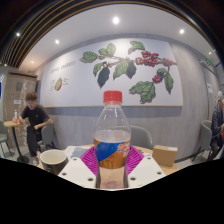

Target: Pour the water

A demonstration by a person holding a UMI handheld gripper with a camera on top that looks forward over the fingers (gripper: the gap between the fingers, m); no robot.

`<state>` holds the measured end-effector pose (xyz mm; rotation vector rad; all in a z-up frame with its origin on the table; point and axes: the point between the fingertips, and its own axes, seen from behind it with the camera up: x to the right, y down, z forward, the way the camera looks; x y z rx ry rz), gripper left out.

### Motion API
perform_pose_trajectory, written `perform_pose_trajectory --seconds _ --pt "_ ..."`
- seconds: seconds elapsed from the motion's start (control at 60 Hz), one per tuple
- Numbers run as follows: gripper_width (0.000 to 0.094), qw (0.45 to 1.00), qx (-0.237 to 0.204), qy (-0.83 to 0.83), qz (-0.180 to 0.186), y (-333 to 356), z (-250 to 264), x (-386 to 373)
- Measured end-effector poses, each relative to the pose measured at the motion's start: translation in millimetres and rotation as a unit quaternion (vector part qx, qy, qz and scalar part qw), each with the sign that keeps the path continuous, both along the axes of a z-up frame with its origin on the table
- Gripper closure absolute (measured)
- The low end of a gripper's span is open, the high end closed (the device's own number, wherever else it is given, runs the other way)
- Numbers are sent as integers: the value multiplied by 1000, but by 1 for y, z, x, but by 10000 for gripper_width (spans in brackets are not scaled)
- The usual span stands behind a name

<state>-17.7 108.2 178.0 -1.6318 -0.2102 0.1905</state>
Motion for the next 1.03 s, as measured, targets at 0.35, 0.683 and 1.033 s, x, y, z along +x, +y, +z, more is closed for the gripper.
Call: perform_pose_trajectory --seconds 0.35,0.683,1.033 --pt "324 1000 -3 -27 4 -9 2 -1" --pt "82 996 -44 -71 14 -59 -21 8" --pt "71 996 -73 11 41 -154 -22 -4"
